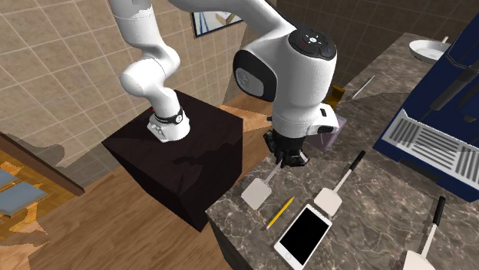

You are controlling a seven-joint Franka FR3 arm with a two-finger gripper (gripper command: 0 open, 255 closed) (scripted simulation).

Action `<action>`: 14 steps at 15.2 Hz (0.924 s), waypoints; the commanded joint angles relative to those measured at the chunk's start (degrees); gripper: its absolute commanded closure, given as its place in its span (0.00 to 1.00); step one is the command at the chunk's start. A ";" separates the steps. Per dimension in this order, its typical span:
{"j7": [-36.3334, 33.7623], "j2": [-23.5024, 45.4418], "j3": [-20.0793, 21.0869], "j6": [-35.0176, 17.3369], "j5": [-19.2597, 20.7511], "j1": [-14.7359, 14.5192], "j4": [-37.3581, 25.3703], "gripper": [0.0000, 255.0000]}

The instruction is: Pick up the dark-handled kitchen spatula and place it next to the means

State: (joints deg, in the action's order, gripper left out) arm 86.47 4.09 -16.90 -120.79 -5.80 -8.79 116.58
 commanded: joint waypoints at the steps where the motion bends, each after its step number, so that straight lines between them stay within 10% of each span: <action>1: -0.34 -0.64 0.01 1.44 0.30 -0.06 -0.83 1.00; 14: -14.72 2.74 6.61 2.18 0.34 -7.68 -5.90 1.00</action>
State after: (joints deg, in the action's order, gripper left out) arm 73.17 6.38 -10.89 -118.73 -5.46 -15.74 111.32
